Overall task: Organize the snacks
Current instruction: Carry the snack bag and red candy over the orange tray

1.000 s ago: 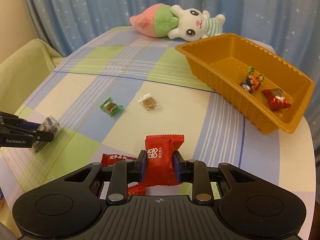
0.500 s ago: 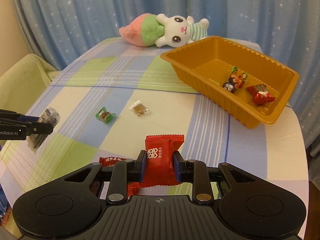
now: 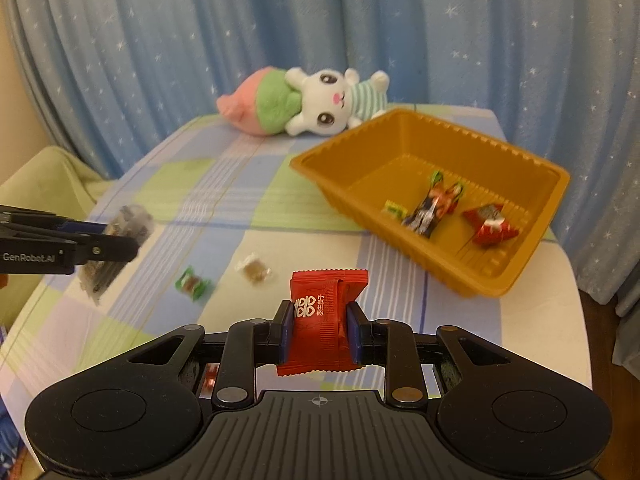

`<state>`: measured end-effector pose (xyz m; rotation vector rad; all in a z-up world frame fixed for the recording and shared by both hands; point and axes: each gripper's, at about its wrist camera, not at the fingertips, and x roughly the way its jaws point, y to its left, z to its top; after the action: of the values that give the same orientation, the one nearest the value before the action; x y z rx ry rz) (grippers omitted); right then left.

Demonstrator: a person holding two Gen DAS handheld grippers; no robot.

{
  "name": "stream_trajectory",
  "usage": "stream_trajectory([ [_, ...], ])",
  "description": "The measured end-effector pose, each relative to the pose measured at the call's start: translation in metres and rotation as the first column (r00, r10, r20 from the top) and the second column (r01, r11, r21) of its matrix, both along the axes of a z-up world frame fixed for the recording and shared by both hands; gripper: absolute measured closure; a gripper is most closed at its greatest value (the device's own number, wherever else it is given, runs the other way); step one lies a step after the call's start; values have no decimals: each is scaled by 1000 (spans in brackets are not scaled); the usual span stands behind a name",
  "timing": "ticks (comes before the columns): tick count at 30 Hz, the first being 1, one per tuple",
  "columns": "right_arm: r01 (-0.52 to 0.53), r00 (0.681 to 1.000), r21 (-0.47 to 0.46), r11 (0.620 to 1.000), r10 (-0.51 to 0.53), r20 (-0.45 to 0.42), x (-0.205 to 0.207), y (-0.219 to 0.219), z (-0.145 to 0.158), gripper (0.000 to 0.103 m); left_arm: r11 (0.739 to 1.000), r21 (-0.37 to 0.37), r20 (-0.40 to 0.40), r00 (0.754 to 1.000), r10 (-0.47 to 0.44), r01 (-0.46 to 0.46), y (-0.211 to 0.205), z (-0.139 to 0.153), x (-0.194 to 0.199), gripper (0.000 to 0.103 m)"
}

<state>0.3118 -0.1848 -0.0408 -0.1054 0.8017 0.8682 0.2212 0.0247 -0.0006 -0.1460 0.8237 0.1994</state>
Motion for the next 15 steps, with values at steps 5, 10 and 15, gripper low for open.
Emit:
stream_trajectory([
  [5,40,999,35,999,-41,13,20,2,11,75,997,20,27,997,-70,70,-11,10,40,68],
  [10,91,995,65,994,-93,23,47,5,21,75,991,29,55,990,-132,130,-19,20,87,68],
  [15,137,990,90,986,-140,31,76,9,27,75,984,34,69,982,-175,173,-22,25,133,68],
])
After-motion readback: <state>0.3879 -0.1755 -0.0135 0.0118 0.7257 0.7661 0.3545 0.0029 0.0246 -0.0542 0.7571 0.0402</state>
